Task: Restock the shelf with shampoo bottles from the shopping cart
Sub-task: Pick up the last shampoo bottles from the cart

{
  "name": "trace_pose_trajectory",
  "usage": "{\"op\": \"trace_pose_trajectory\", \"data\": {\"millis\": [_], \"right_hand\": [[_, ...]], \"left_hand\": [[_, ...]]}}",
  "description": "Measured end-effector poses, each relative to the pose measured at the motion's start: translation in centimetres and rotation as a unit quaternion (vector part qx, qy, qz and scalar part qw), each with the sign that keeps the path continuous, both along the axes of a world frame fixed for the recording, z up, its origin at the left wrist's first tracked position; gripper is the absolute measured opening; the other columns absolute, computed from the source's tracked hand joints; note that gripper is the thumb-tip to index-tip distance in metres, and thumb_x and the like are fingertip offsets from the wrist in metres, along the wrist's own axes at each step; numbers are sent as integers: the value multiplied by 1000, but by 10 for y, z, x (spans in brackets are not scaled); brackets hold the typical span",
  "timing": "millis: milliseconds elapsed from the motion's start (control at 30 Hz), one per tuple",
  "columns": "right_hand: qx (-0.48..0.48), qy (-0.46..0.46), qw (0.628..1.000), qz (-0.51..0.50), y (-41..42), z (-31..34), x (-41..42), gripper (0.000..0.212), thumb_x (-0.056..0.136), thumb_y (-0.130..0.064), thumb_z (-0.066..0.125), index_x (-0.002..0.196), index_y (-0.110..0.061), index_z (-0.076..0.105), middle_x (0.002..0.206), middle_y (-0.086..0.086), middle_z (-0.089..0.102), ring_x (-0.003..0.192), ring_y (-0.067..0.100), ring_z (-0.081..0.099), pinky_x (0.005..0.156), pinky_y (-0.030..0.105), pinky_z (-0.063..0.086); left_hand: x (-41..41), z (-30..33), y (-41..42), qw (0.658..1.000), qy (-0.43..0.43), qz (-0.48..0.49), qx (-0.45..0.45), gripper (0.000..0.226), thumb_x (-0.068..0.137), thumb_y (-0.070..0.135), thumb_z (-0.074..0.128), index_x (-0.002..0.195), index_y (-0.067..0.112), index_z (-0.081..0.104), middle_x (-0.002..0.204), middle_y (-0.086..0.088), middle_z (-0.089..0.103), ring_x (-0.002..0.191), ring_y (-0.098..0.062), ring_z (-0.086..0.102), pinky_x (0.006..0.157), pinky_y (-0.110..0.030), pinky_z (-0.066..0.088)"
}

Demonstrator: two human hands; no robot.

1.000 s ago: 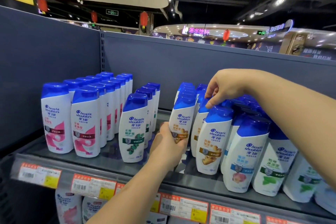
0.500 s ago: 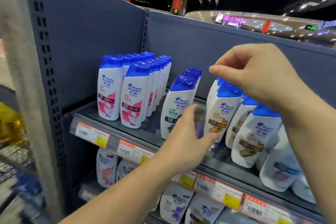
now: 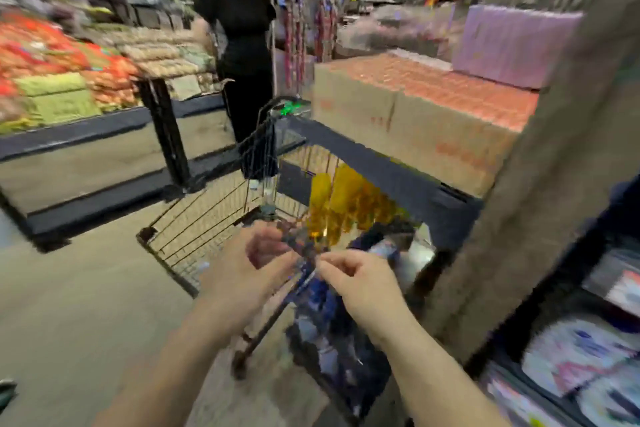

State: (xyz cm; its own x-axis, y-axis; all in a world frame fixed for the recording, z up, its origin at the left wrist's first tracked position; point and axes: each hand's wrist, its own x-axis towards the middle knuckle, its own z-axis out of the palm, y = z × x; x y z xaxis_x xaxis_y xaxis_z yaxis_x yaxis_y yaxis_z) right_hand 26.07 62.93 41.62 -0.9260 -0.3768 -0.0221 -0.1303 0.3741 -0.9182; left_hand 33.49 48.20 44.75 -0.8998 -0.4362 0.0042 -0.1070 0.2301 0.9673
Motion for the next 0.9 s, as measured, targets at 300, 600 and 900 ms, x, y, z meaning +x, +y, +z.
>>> {"op": "trace_pose_trajectory", "data": {"millis": [300, 600, 900], "right_hand": [[18, -141, 988, -63, -174, -82, -84, 8, 79, -25, 74, 77, -20, 69, 76, 1, 70, 69, 13, 61, 65, 25, 49], [4, -300, 947, -115, -292, -176, -207, 20, 92, -24, 59, 77, -14, 68, 73, 3, 65, 63, 13, 54, 57, 24, 45], [139, -390, 869, -272, -363, -315, -277, 14, 88, -24, 61, 99, -16, 57, 98, 8, 61, 88, 23, 57, 78, 28, 45]], "left_hand": [[-85, -65, -191, 989, -117, 73, 56, 20, 87, 18, 69, 104, 25, 62, 98, 1, 69, 93, -18, 67, 77, -35, 58], [-213, -166, -324, 974, -207, 71, 52, 19, 87, 16, 69, 101, 25, 59, 98, 1, 69, 81, -20, 66, 71, -37, 56], [-348, -329, -408, 920, -368, -117, -57, 44, 83, 26, 70, 123, 25, 53, 110, 8, 62, 95, -9, 63, 86, -33, 57]]}}
